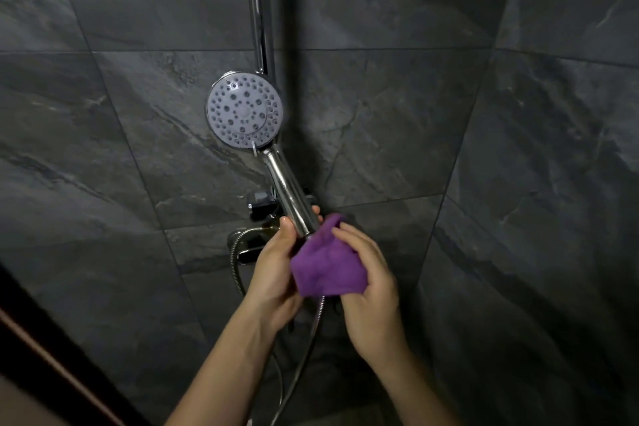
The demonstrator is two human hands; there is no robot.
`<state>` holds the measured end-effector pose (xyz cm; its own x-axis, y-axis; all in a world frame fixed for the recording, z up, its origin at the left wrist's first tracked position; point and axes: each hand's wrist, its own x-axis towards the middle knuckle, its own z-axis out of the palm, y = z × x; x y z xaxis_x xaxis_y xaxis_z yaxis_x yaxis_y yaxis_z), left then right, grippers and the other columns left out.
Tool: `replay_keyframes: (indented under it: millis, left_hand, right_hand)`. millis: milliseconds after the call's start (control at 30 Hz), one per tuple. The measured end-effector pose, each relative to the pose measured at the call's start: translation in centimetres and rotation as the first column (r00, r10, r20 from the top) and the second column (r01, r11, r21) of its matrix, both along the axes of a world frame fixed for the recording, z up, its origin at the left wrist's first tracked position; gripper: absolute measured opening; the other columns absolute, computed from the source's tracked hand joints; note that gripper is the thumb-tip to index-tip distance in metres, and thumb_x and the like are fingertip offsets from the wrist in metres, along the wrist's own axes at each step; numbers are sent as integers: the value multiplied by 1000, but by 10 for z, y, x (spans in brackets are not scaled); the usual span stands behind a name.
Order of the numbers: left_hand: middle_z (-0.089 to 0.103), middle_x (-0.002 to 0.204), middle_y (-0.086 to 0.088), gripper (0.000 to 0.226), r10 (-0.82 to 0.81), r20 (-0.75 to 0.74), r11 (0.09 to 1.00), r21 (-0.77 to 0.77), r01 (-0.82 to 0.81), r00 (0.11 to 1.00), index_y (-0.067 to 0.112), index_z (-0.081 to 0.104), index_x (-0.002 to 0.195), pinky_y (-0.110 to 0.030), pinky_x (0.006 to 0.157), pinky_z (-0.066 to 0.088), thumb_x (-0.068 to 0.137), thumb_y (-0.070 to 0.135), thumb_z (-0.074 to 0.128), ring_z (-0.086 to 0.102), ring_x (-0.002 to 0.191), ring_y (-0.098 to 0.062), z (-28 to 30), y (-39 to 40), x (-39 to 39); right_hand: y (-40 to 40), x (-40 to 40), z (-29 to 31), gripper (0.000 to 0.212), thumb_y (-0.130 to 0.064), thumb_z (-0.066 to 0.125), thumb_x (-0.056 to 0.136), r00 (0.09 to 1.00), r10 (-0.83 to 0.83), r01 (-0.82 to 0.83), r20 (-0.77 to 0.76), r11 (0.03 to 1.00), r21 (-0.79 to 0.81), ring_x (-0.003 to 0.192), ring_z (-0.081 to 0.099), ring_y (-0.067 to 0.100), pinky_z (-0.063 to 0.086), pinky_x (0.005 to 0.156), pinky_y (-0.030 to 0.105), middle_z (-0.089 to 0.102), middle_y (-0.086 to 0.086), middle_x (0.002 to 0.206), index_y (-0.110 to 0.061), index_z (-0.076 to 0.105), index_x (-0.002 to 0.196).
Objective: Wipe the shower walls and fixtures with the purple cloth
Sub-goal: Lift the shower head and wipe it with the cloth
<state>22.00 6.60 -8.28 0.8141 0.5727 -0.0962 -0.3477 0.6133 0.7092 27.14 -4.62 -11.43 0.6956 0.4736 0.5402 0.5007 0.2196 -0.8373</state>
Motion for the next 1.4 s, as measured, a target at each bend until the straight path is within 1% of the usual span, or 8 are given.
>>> replay_keyframes:
  millis: [133,200,400,633,833,1000,1200,1400]
  left_hand:
    - [67,113,-16,52,111,-4,992,59,-111,994,6,62,122,-40,96,54,86,41,49,65,104,-29,-2,-1,9]
    - [65,112,-17,51,183,-5,979,98,-182,983,4,62,119,-47,102,48,87,40,48,60,109,-33,-4,-1,11]
    - [74,96,-11,47,250,-14,924,304,-234,968,1,64,109,-31,78,60,88,36,42,72,87,-19,0,-4,18]
    - [72,77,-2,38,237,-86,918,345,-194,968,9,63,100,-29,67,54,104,30,32,70,73,-13,15,-1,32]
    - [70,108,-23,48,199,-93,906,397,-147,976,-1,62,118,-40,89,54,107,30,28,68,95,-30,36,0,43]
    - [70,93,-18,41,188,-107,856,505,-110,976,3,64,111,-45,88,46,107,26,30,63,87,-30,30,9,42]
    - [67,111,-30,34,165,-106,760,647,-58,981,9,66,110,-59,96,45,106,27,38,62,97,-35,31,20,41]
    - [72,103,-3,20,368,-43,602,772,-203,929,15,66,115,-30,80,52,97,16,57,65,90,-13,38,56,15]
  right_hand:
    - [2,13,-19,48,-27,63,78,995,53,-44,88,994,-96,131,46,5,43,103,19,48,-4,143,-36,61,125]
    - [-5,28,-39,53,-21,67,75,989,134,-122,68,979,-161,128,47,-1,42,102,16,50,-9,139,-38,58,125]
    - [-15,64,-56,47,14,65,77,928,140,-233,-345,941,-245,98,66,13,48,75,10,71,-7,99,-28,69,98]
    - [1,100,12,54,16,55,76,833,156,-226,-530,972,-69,99,64,13,48,70,11,68,5,113,-23,65,113]
    - [27,86,89,77,-8,50,54,851,346,-391,-396,920,-38,101,59,13,49,79,17,57,4,121,-21,57,129]
    - [42,80,102,18,-30,68,88,905,262,-318,-336,940,-125,79,66,19,54,72,37,69,5,87,-15,69,98]
    - [52,92,106,3,-12,68,89,938,242,-285,-247,946,-153,81,71,16,57,82,36,74,5,86,-14,69,91]
    - [76,108,126,17,-27,74,77,987,85,-116,-133,963,-244,83,71,27,55,85,52,75,6,89,-17,68,89]
